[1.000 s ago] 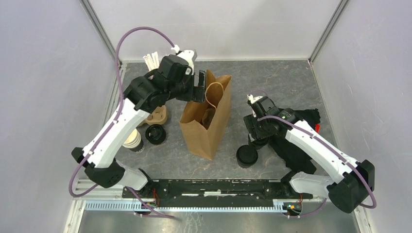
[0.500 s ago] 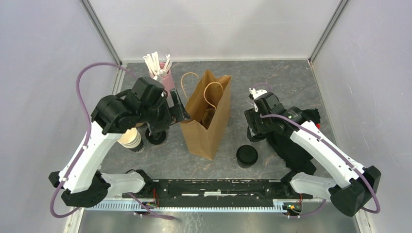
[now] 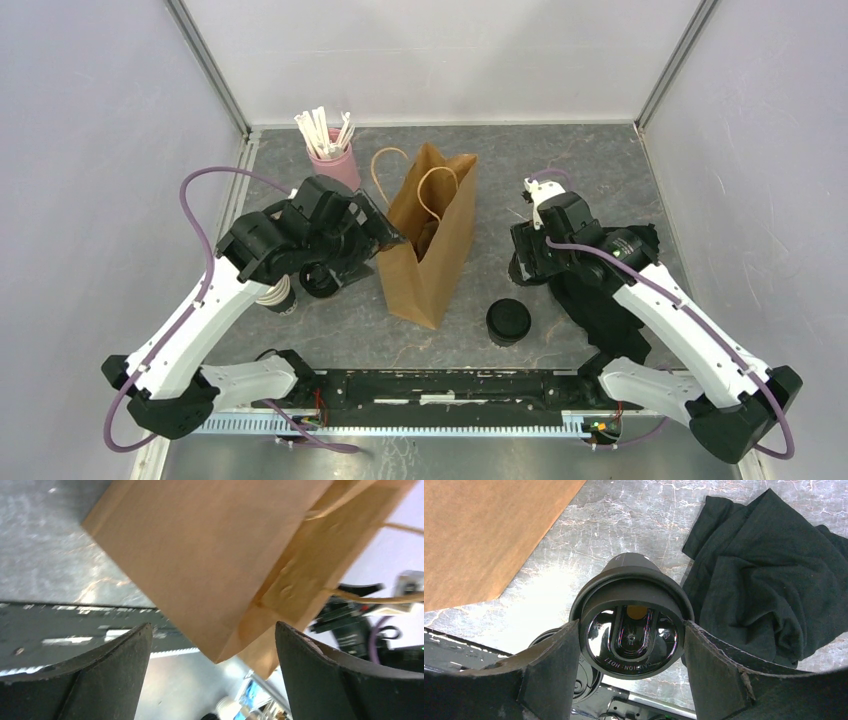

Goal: Pack the takeout coffee

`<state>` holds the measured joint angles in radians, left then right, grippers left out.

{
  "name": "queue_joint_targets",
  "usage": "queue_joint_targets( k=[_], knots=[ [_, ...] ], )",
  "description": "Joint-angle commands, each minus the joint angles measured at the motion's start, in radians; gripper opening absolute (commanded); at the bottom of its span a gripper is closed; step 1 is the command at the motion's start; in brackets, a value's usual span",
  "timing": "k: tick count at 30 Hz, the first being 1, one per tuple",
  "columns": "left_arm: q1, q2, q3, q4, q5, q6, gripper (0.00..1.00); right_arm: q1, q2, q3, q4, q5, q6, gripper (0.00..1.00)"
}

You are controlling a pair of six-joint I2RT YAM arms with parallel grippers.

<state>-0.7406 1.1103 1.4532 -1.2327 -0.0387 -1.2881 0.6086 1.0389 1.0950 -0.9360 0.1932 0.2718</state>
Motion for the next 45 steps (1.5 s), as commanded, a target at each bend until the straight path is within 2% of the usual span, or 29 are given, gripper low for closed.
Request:
queue_joint_targets(
  k=[1,4,8,10,14,16,18,20,22,25,29,35,41,45],
  knots=[
    [0.007,0.0,-0.01,0.251,-0.094,0.001,0.96,0.0,0.005,-0.008,0.024,-0.018,-0.024,0.59],
    [0.018,-0.021,-0.049,0.358,-0.123,0.02,0.86,-0.001,0.016,-0.005,0.019,-0.025,-0.048,0.59],
    [0.049,-0.046,-0.089,0.454,-0.192,0.139,0.73,0.001,0.02,-0.004,0.022,-0.023,-0.062,0.58],
    [0.086,-0.028,-0.088,0.469,-0.201,0.221,0.71,-0.001,0.025,-0.002,0.028,-0.041,-0.067,0.58],
    [0.183,0.056,-0.049,0.429,-0.097,0.307,0.72,0.001,0.038,0.018,0.024,-0.064,-0.08,0.58],
    [0.21,0.085,0.019,0.373,-0.088,0.372,0.73,0.0,0.044,0.031,0.023,-0.064,-0.092,0.58],
    [0.212,0.094,0.096,0.305,-0.119,0.42,0.78,0.0,0.054,0.046,0.02,-0.064,-0.104,0.58],
    [0.22,0.098,0.158,0.219,-0.126,0.427,0.9,0.0,0.068,0.059,0.02,-0.065,-0.117,0.58],
    [0.24,0.12,0.234,0.114,-0.096,0.409,0.99,0.0,0.083,0.075,0.022,-0.071,-0.13,0.58],
    [0.263,0.184,0.345,-0.014,0.016,0.342,1.0,0.0,0.1,0.088,0.026,-0.078,-0.139,0.58],
    [0.271,0.241,0.357,-0.053,0.204,0.176,1.0,0.0,0.103,0.076,0.044,-0.075,-0.151,0.58],
    [0.271,0.275,0.316,-0.047,0.22,0.026,0.99,0.0,0.103,0.046,0.068,-0.068,-0.161,0.58],
    [0.271,0.316,0.277,-0.045,0.173,-0.057,0.89,-0.001,0.09,0.024,0.085,-0.059,-0.142,0.57],
    [0.263,0.361,0.305,-0.057,0.161,-0.077,0.83,-0.003,0.085,0.02,0.088,-0.053,-0.129,0.57]
  ],
)
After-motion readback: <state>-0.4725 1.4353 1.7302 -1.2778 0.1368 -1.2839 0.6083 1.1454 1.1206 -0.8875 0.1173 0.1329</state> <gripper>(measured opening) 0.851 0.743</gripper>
